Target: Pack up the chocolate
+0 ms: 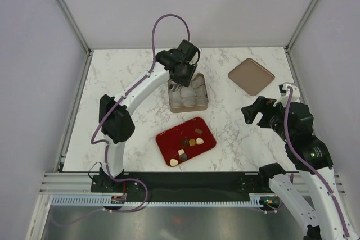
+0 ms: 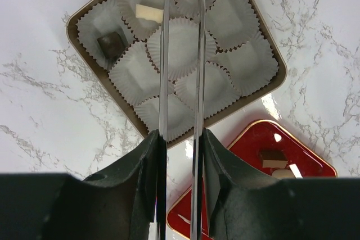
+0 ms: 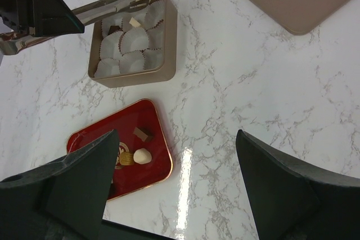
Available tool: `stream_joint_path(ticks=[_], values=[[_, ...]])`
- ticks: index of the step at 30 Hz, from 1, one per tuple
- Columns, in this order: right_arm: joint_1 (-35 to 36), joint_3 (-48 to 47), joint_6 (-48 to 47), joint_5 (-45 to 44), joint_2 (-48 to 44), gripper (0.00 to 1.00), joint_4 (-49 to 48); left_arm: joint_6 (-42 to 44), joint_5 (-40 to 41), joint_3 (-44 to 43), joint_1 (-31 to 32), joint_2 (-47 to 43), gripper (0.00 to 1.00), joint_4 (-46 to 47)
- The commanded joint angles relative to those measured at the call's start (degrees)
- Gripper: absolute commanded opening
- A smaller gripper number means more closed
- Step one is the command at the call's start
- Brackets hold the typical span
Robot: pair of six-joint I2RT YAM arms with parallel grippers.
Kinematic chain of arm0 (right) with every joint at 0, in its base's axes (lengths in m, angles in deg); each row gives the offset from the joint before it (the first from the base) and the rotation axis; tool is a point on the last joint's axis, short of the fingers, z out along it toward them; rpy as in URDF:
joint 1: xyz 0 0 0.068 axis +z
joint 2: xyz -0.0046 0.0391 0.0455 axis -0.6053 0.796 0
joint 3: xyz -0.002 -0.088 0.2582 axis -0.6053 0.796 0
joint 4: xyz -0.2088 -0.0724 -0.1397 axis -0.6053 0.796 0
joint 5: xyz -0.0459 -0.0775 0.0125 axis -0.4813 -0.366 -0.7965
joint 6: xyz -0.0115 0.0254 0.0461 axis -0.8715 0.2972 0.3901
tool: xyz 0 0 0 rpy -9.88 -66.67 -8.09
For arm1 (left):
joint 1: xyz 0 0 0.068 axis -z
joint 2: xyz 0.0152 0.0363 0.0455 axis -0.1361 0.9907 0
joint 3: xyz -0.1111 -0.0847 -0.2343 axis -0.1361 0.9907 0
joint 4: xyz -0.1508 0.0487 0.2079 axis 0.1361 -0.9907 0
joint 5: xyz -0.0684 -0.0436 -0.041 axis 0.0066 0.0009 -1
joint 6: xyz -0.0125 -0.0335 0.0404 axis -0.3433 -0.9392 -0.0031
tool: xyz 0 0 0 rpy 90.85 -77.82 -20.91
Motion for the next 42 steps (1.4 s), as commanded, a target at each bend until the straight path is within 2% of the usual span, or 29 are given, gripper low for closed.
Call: stream_joint_path(ticks=[1,19,26,34,42], values=[[-0.09,-2.16,0.18,-0.64,0.16,0.93,-1.87,2.67,-0.93,-0.71,-0.13,0.56,0.40,2.65],[-0.09,-2.07,0.27,-0.82,-0.54,0.93,-1.78,2.49,-1.11,-0.01,-0.13,1.35,0.48,3.09],[0.00,-2.33,0.45,-0.73,-0.54,0.93,-1.61,2.58,-0.76,0.25,-0.13,-0.49,0.49,2.65],[0.00,-1.90,0.45,-0.55,-0.45,0.93,-1.26,1.61,-2.78,4.55,0.39,-9.44,0.49,0.46],[-0.09,-0.66,0.09,-0.99,-0.45,0.93,-0.73,0.47,-5.06,18.96,3.99,-22.19,0.48,0.37]])
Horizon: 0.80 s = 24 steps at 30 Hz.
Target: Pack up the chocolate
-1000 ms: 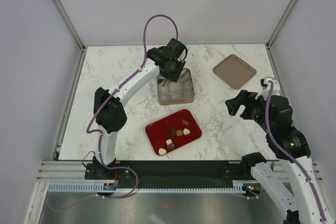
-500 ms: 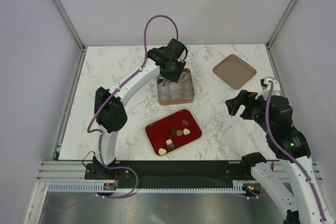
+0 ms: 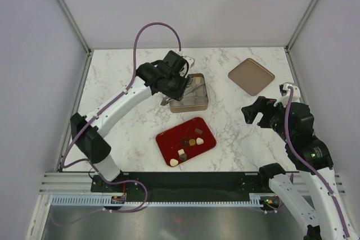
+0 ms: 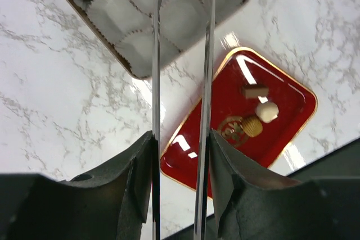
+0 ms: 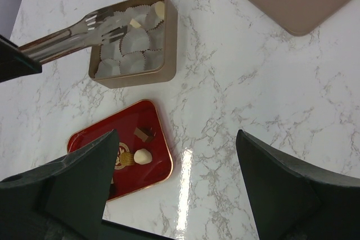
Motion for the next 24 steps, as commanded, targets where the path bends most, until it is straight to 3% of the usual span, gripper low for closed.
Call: stream_joint_path(ticks=[1,12,24], values=[[-0.17,-0.42,0.07,-0.95,-0.43,0.93,-0.64,-0.20,-2.74,5.87,2.29,-6.51,0.49,0.10],[0.00,-1.04,-0.10,-0.95,0.36,0.93,-0.20,-6.62,-2.40,19.78,14.32,-16.27,0.48,0.37],[0.00,-2.01,-0.10,-0.95,-0.69,0.93,0.76,-8.91,-2.05,24.35,17.32,-16.45,0.50,2.48]])
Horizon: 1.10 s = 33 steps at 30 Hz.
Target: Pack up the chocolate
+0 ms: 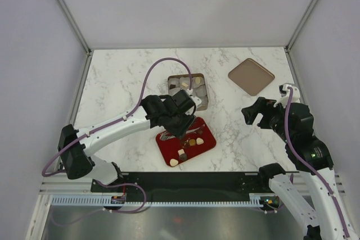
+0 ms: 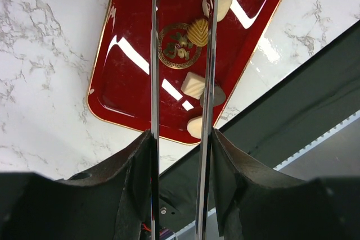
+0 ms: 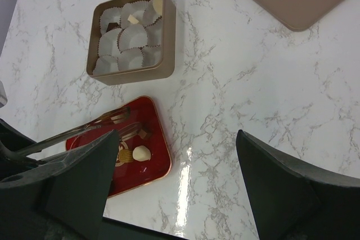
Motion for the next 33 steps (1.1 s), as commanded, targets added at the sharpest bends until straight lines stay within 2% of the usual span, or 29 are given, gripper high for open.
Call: stream_joint_path(ticks=[1,20,21,33], values=[[0.00,-1.98,-0.17,-1.04,-0.67,0.93,-0.13,-2.05,0.03,0.85,0.89,-1.59,0.50,1.97],[-0.09,-1.98,-0.08,-1.04,-0.59,0.93,-0.13,-2.05,0.03,2.09,2.03,1.14,0.50,1.97],[0.00,-2.07,0.01,-0.95,-0.50,0.93,-0.13,-3.18,0.03,2.09,2.12,1.14,0.50,5.19],[0.00,-2.25,0.09,-0.77,-0.41,0.93,-0.57,-2.93,-0.24,2.61,2.21,3.60,0.52,6.28]])
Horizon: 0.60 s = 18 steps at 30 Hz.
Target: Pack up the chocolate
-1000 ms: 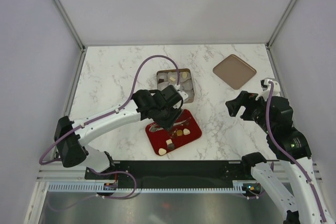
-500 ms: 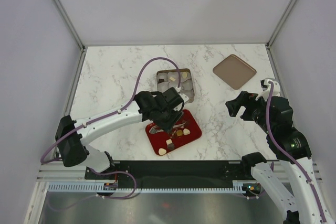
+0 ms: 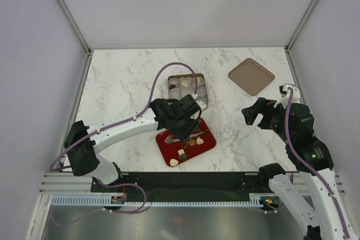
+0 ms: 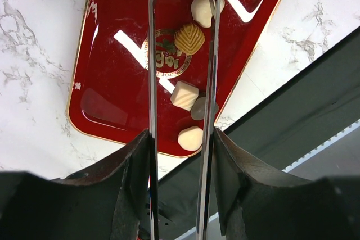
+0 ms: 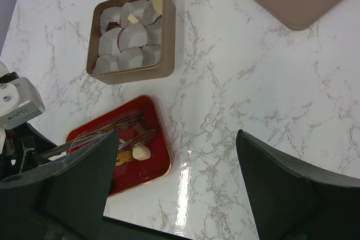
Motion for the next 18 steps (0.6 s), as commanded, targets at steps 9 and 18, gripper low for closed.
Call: stream_joint_path(ticks=[9,18], values=[[0.00,-2.49,0.01,-0.71,0.14,0.93,-1.10,-1.88,0.84,0.17,0.44,0.01,0.49,1.98],[-0.09,-2.84,0.18,-0.18,0.31,0.93,-1.27,-2.23,2.25,-2.11,0.44,-2.80,0.40,0.66]])
